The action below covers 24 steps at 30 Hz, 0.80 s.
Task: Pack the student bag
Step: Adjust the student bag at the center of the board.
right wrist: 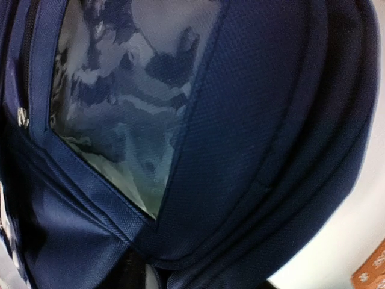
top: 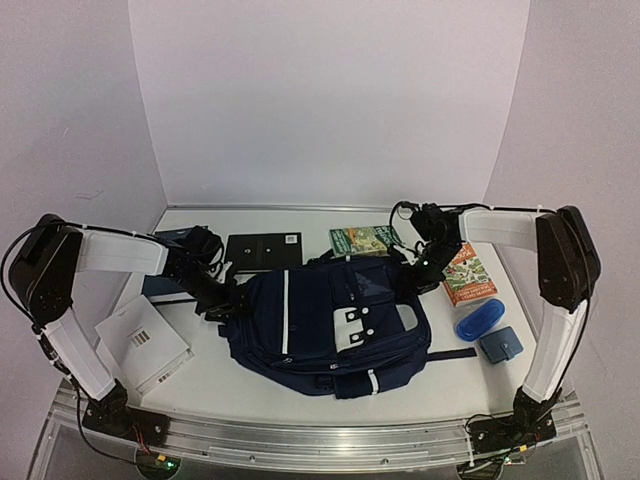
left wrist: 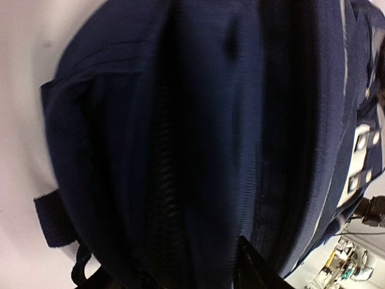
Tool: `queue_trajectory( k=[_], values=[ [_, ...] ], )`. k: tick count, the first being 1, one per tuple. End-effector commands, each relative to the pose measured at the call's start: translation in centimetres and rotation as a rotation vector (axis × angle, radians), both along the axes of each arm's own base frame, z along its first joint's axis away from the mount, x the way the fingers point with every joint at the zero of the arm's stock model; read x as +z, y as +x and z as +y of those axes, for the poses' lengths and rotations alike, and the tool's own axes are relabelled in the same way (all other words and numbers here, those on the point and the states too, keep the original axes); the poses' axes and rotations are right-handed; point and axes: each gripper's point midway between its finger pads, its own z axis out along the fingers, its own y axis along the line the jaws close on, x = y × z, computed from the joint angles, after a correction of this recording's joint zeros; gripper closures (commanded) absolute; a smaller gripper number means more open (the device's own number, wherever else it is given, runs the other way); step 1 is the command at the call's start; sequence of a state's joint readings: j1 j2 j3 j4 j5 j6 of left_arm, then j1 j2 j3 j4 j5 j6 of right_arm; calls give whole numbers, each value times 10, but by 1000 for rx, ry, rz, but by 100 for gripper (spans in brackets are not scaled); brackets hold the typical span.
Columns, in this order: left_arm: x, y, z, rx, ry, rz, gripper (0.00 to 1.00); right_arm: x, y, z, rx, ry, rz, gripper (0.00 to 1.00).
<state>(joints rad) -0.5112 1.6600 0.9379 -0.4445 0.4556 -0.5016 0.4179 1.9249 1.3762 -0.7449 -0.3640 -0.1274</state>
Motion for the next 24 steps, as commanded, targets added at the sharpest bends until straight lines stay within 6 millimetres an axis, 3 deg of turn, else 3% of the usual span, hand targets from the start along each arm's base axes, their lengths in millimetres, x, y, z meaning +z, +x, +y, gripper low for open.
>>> queue_trajectory(
  k=[1,8,11,14,17,20,24],
  values=[
    [13,-17,-33,-108,-60,-51,54,-4,63,-27,-44,-215,-201,67],
    [22,-47,-62,-225,-96,-94,71,-5,114,-32,-25,-343,-307,67],
    [24,-58,-71,-259,-108,-97,73,-3,133,-27,-41,-348,-339,66],
    [22,-63,-71,-246,-110,-85,67,7,141,-23,-58,-330,-358,56],
    [25,-64,-64,-202,-110,-95,54,27,139,-23,-66,-311,-376,36],
    [35,-64,-55,-159,-106,-135,40,52,123,-22,-50,-267,-382,15],
    [55,-64,-43,-108,-122,-197,25,78,83,-6,28,-110,-340,2]
  ],
)
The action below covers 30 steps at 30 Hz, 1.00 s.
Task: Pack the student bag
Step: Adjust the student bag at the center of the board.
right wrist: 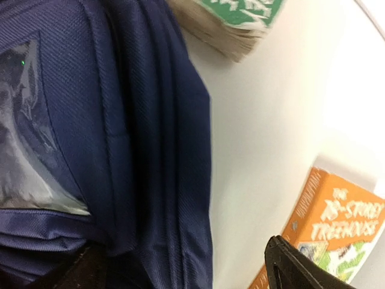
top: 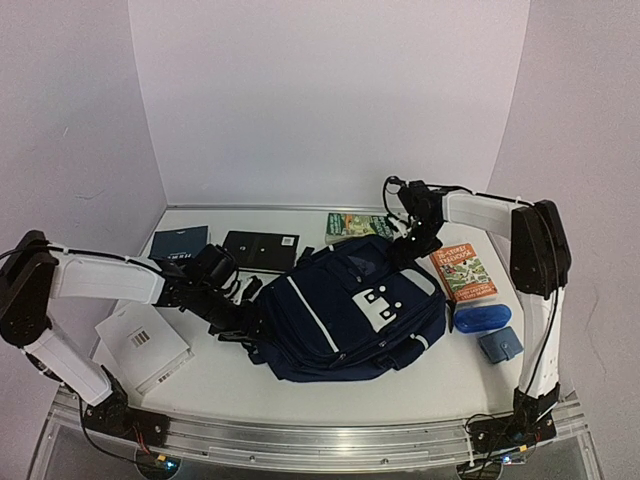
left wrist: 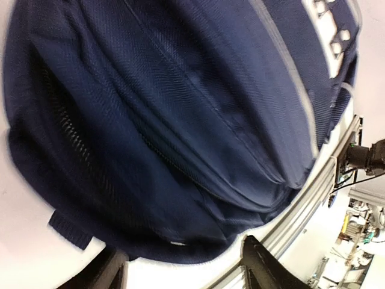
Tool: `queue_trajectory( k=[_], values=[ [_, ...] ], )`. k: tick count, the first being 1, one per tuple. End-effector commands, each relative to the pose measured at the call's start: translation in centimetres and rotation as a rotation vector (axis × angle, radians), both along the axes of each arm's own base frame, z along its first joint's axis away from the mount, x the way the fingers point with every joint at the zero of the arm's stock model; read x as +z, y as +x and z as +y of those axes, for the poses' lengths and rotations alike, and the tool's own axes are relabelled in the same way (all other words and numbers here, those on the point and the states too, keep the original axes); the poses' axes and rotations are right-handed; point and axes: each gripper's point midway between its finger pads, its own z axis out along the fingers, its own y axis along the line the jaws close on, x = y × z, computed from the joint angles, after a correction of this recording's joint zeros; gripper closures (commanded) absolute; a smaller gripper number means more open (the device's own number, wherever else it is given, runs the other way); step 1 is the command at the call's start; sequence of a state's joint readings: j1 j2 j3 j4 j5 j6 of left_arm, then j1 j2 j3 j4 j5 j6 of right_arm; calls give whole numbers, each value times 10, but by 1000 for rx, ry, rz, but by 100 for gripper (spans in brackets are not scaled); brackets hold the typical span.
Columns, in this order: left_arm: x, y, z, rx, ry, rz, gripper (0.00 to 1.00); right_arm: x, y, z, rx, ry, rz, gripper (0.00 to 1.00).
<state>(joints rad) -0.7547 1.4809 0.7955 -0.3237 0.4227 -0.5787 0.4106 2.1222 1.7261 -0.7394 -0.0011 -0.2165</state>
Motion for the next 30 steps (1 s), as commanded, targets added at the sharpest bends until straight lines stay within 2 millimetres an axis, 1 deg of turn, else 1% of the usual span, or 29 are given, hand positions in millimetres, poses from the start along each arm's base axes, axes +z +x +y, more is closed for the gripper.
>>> queue_trajectory(
  k=[1,4,7,11,13,15,18,20,24,26,28,30],
  values=[
    [37,6,7,72,-64,-102,22,63,-40,19,103,185,-23,2],
    [41,5,12,101,-70,-112,15,77,-69,37,164,296,18,2],
    [35,8,16,136,-46,-95,12,79,-95,53,207,353,67,2],
    [26,17,23,206,-22,-59,11,78,-118,73,269,359,97,2],
    [27,23,28,255,-44,-40,11,78,-126,84,297,351,99,2],
    [28,30,37,306,-78,-27,12,77,-132,97,318,343,103,2],
    [25,40,54,377,-109,1,14,75,-134,118,339,332,100,4],
    [24,45,60,397,-119,8,15,74,-134,133,354,330,102,5],
    [21,49,61,405,-113,17,16,67,-137,170,382,328,110,6],
    [19,50,62,412,-112,25,16,70,-135,190,395,340,98,6],
    [18,51,63,423,-111,34,17,77,-132,210,403,355,73,7],
    [18,52,65,434,-113,36,16,77,-132,229,411,353,55,7]
  ],
)
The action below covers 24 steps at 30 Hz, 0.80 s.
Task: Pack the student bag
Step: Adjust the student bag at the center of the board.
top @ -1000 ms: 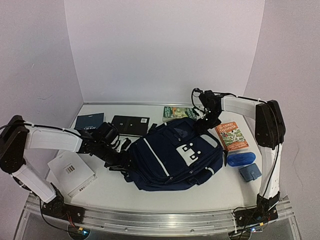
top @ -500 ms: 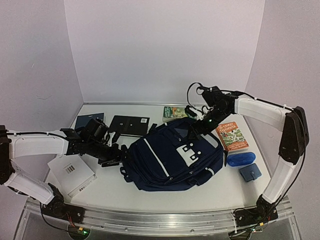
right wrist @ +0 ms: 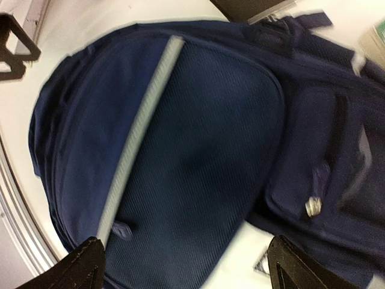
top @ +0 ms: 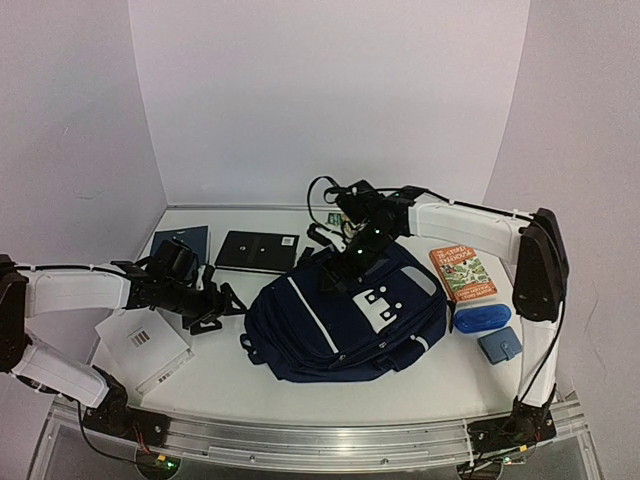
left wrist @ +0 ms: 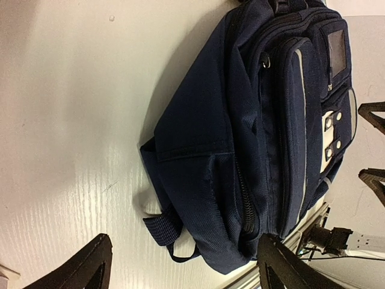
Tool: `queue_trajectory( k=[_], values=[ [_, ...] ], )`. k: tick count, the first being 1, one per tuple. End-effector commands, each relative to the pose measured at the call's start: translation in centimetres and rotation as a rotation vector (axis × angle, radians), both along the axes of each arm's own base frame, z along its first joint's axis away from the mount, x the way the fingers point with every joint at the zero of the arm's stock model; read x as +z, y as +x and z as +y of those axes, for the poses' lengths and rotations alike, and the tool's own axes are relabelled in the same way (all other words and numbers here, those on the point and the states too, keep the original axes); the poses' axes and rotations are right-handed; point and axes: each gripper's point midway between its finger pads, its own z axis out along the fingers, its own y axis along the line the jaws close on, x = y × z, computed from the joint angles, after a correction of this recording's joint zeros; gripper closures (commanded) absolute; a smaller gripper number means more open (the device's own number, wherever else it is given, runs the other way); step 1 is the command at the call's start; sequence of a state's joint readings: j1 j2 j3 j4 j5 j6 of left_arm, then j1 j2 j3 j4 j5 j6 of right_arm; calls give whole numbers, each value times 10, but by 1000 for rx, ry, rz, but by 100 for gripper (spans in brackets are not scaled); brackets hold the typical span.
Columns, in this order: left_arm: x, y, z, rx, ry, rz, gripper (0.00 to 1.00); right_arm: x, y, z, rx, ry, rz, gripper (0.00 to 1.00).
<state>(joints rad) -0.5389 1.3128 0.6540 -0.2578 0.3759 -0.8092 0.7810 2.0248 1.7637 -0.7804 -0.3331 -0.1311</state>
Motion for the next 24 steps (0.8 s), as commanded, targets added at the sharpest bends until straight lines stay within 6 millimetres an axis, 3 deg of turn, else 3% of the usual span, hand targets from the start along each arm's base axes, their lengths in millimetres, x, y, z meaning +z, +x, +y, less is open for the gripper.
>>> queue_trajectory(
  k=[1,4,8,17,19,21,24],
  values=[
    [10,10,-2,27,-41,-20,16,16,5,43,-19,26,-67,7],
    [12,10,2,47,-46,-19,16,4,-3,68,-7,-9,-99,7],
    [14,8,7,68,-48,-23,15,-16,-11,84,-17,-72,-147,7],
    [12,3,5,53,-72,-20,12,-58,-22,79,-69,-225,-209,9],
    [9,2,2,42,-88,-13,12,-69,-26,76,-64,-251,-201,15],
    [7,1,-1,34,-107,-9,13,-78,-26,73,-68,-274,-201,27],
    [5,0,-2,29,-119,-9,15,-76,-21,71,-77,-291,-227,46]
  ],
)
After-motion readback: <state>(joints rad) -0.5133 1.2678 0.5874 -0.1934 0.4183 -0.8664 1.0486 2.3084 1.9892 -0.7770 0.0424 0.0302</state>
